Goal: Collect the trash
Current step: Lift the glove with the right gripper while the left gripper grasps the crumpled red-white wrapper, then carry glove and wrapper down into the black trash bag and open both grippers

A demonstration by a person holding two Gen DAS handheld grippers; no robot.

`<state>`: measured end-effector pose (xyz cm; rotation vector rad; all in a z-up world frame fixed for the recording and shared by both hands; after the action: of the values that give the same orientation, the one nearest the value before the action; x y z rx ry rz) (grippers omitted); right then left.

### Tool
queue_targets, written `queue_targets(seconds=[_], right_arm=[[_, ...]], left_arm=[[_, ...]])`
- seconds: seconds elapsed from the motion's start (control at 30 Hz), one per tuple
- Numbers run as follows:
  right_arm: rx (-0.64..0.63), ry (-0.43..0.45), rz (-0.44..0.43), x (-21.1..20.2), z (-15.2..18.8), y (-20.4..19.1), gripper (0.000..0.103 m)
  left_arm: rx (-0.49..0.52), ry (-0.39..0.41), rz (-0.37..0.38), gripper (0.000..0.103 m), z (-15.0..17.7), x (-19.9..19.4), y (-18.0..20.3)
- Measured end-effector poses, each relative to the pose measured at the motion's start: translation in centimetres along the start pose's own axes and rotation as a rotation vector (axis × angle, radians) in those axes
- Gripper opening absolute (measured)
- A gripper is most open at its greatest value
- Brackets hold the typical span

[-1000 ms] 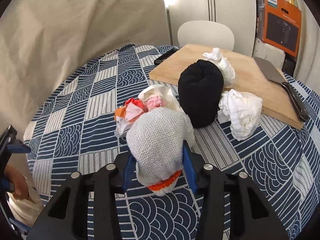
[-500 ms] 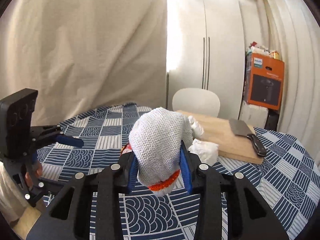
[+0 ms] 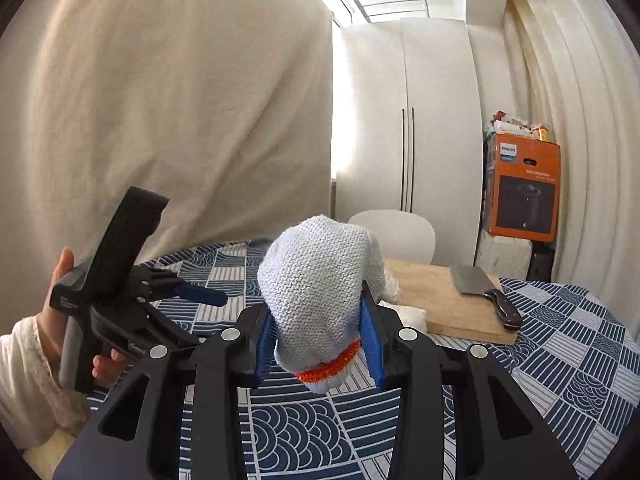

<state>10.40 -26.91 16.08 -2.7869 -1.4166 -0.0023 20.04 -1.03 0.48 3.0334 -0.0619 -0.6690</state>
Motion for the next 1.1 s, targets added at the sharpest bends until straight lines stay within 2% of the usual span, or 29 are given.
queue_targets(seconds=[0.13,0.37,0.47,0.5,0.53,0.57,0.63,0.87,1.1], right_arm=[[-0.009,0.033,-0.014,-0.7,-0.3,-0.5,0.035],[0.0,0.015,-0.036,-0.4,-0.2,-0.8,0.035],[0.001,-0.007,-0.04,0.0,0.1,-0.8,0.035],[0.004,-0.012,-0.043,0.1,0.1,-0.8,0.035],[0.009,-0.019,-0.054,0.3,0.2,-0.8,0.035],[0.015,-0.027,-0.061,0.4,0.3,-0.9,0.035],[0.02,-0.04,-0.053,0.7,0.4,-0.6,0.035],[0.031,-0.064,-0.035,1.2,0.7,-0.2,0.035],[0.043,-0.087,-0.007,1.8,1.0,0.6,0.035]], left_arm=[[-0.076,-0.045,-0.021,0.097,0.5,1.6,-1.0],[-0.149,-0.094,-0.043,0.097,1.1,3.0,-2.3],[-0.181,-0.118,-0.024,0.081,1.4,3.5,-2.5],[-0.189,-0.126,-0.021,0.071,1.5,3.6,-2.6],[-0.196,-0.131,-0.013,0.056,1.6,3.7,-2.6],[-0.201,-0.134,-0.002,0.049,1.6,3.8,-2.6],[-0.206,-0.126,0.007,0.044,1.5,3.6,-2.6],[-0.156,-0.053,-0.012,0.043,0.5,2.4,-2.1],[-0.113,0.052,-0.044,0.043,-0.7,0.6,-1.6]])
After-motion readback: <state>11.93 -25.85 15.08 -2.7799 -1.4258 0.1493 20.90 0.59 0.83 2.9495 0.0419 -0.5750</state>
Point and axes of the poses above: each gripper's, at about its wrist camera, not at the fingertips, and x roughly the way its jaws point, y to its right, z to its underside, the point moved 8 cm from there along x, roughly the way its jaws point, and after that the axes turned 13 degrees about y, right-handed, at the moved point
